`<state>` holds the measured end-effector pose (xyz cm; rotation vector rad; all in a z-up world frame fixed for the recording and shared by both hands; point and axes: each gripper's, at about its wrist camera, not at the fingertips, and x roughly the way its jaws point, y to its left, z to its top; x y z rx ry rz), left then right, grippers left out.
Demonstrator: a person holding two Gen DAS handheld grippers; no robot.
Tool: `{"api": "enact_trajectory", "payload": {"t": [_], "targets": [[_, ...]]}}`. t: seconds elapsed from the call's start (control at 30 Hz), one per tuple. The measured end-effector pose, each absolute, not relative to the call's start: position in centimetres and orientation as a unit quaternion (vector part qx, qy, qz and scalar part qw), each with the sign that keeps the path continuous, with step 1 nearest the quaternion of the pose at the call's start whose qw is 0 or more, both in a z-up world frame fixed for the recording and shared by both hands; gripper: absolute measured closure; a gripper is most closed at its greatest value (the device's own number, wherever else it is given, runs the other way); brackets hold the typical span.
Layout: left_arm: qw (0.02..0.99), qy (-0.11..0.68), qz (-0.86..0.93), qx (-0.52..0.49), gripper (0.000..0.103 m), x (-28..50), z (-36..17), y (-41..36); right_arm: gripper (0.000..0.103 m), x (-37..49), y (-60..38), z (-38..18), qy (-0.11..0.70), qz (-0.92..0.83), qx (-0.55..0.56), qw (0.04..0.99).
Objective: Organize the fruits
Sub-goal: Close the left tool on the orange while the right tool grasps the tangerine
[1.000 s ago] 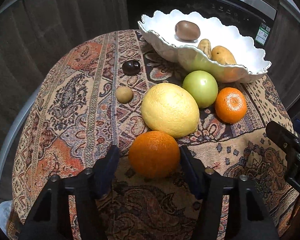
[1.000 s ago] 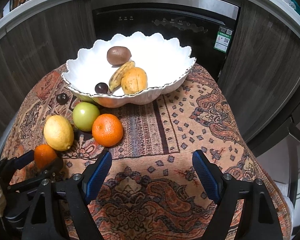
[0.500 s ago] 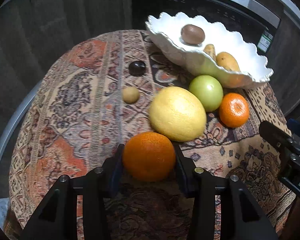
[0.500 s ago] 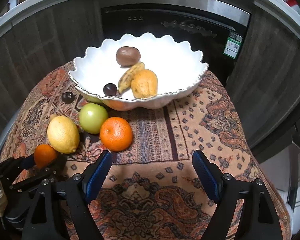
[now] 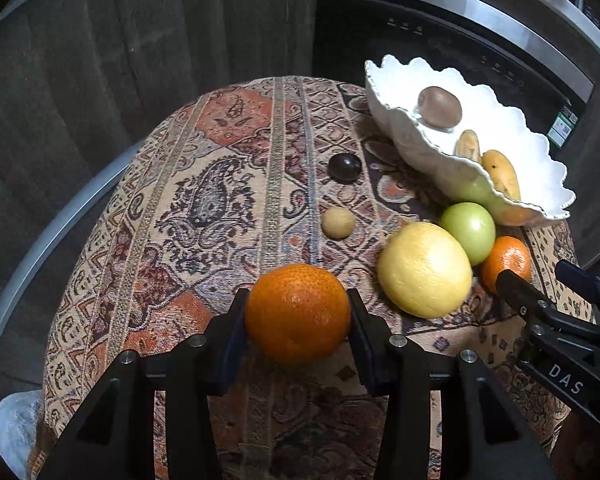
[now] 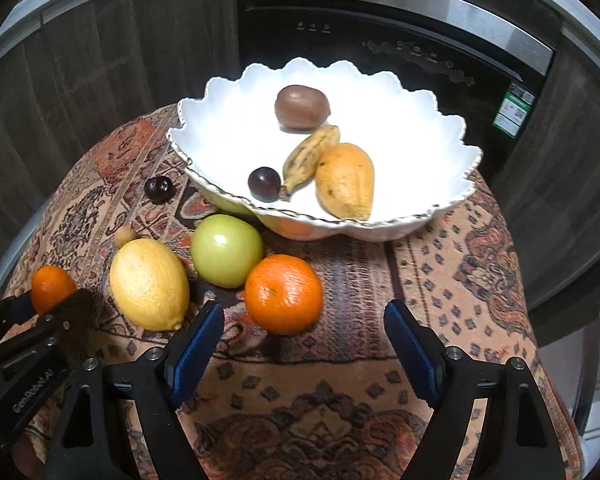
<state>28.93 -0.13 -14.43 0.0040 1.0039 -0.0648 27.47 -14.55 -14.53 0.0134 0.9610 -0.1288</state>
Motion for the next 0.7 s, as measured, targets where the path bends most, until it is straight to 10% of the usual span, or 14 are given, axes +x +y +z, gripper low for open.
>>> {"api": "enact_trajectory", "payload": {"t": [0.17,0.4,0.7], "targets": [[0.874,0.486,-0.026,-0.002,0.058,29.5,-14.9,0.4,0.023,28.5,-14.2,-15.2,0.470,-0.058,0.003,0.881],[0.868,0.495,-0.025,-0.003,0.058,29.8,-15.6,0.4,0.053,29.9,-14.2,-16.8,0.493,-0.040,0.014,0.869],[0.869,0.495,-0.030,0.003,0.058,29.7,-15.4,0.0,0.057,29.6,-14.4,-16.8,0.487,-0.034,0.014,0.873]]}}
